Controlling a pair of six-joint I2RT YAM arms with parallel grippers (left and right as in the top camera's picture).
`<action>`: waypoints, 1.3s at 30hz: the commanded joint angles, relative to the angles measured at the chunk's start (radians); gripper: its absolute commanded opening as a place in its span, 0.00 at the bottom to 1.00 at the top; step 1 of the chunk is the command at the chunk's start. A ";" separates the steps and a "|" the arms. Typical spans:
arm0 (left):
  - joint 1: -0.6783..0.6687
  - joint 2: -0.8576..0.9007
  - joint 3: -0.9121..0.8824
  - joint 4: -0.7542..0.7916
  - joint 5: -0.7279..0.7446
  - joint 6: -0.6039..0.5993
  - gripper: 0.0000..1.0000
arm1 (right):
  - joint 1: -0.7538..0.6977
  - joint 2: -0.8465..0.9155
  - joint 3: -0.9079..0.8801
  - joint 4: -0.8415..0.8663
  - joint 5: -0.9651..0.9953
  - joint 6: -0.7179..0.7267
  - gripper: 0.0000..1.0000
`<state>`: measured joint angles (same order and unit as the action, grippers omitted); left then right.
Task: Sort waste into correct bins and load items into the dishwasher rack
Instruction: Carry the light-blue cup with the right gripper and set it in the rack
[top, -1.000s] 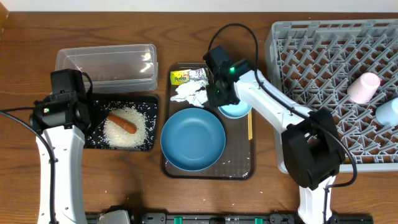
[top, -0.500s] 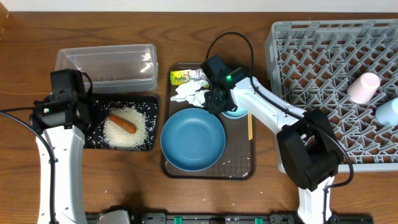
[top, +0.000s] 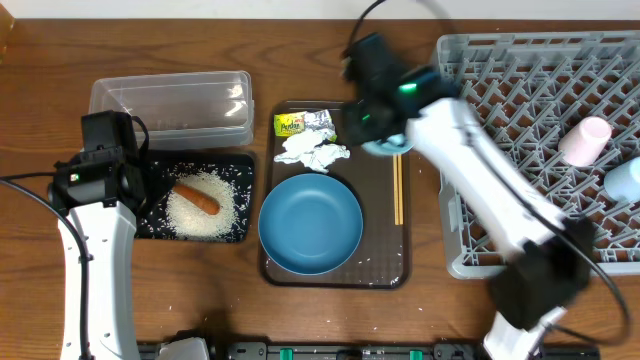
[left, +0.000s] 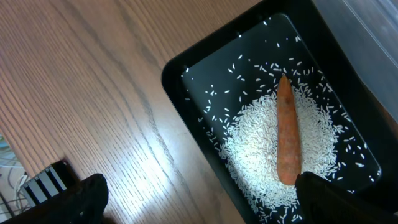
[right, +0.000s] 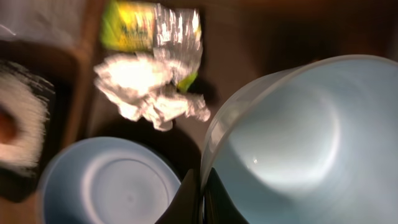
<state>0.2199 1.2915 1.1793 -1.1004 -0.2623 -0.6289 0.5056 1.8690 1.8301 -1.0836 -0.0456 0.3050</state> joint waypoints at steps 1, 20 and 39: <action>0.004 0.003 0.012 -0.006 -0.016 -0.005 0.98 | -0.124 -0.101 0.023 -0.030 -0.119 -0.092 0.01; 0.004 0.003 0.012 -0.006 -0.016 -0.005 0.98 | -0.962 -0.117 -0.265 -0.490 -1.199 -0.831 0.01; 0.004 0.003 0.012 -0.006 -0.016 -0.005 0.98 | -1.265 -0.117 -0.453 -0.397 -1.247 -0.917 0.01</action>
<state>0.2199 1.2915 1.1793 -1.1007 -0.2623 -0.6289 -0.7643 1.7588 1.3842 -1.4803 -1.2343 -0.5697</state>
